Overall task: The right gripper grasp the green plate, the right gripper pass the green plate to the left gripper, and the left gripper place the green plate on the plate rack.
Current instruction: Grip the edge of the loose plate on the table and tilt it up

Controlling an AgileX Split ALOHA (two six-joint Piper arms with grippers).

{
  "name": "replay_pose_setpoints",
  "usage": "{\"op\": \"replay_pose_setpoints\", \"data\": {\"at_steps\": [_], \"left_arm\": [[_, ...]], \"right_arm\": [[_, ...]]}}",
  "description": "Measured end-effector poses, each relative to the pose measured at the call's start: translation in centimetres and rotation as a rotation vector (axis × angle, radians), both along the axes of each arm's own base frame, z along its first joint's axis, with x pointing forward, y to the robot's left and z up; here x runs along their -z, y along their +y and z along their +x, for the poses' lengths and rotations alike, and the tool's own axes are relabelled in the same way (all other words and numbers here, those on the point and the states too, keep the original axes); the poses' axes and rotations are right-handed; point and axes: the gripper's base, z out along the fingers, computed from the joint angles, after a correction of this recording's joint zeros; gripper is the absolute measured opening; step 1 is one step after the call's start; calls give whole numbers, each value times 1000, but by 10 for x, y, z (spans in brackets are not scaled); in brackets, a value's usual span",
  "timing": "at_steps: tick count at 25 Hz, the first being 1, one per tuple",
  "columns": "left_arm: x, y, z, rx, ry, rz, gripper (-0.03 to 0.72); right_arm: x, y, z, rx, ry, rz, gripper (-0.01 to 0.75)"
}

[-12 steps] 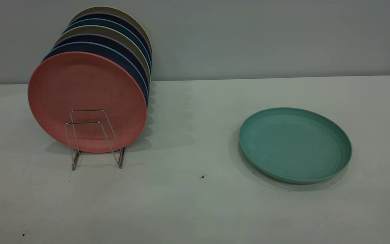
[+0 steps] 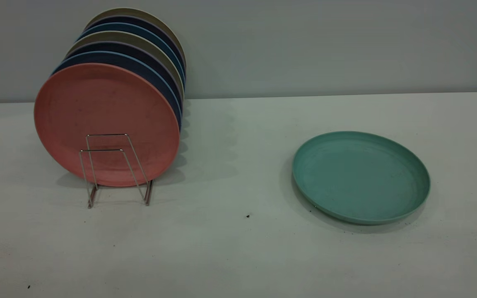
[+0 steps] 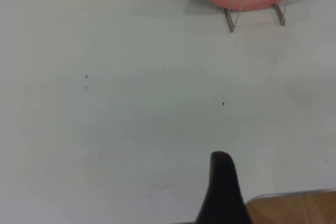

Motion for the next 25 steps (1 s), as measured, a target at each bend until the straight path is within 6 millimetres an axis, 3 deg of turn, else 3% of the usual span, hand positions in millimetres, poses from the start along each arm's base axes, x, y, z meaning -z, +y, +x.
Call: {"op": "replay_pose_setpoints", "data": {"at_steps": [25], "left_arm": [[0, 0, 0, 0, 0, 0, 585]], "right_arm": [[0, 0, 0, 3, 0, -5, 427]]}}
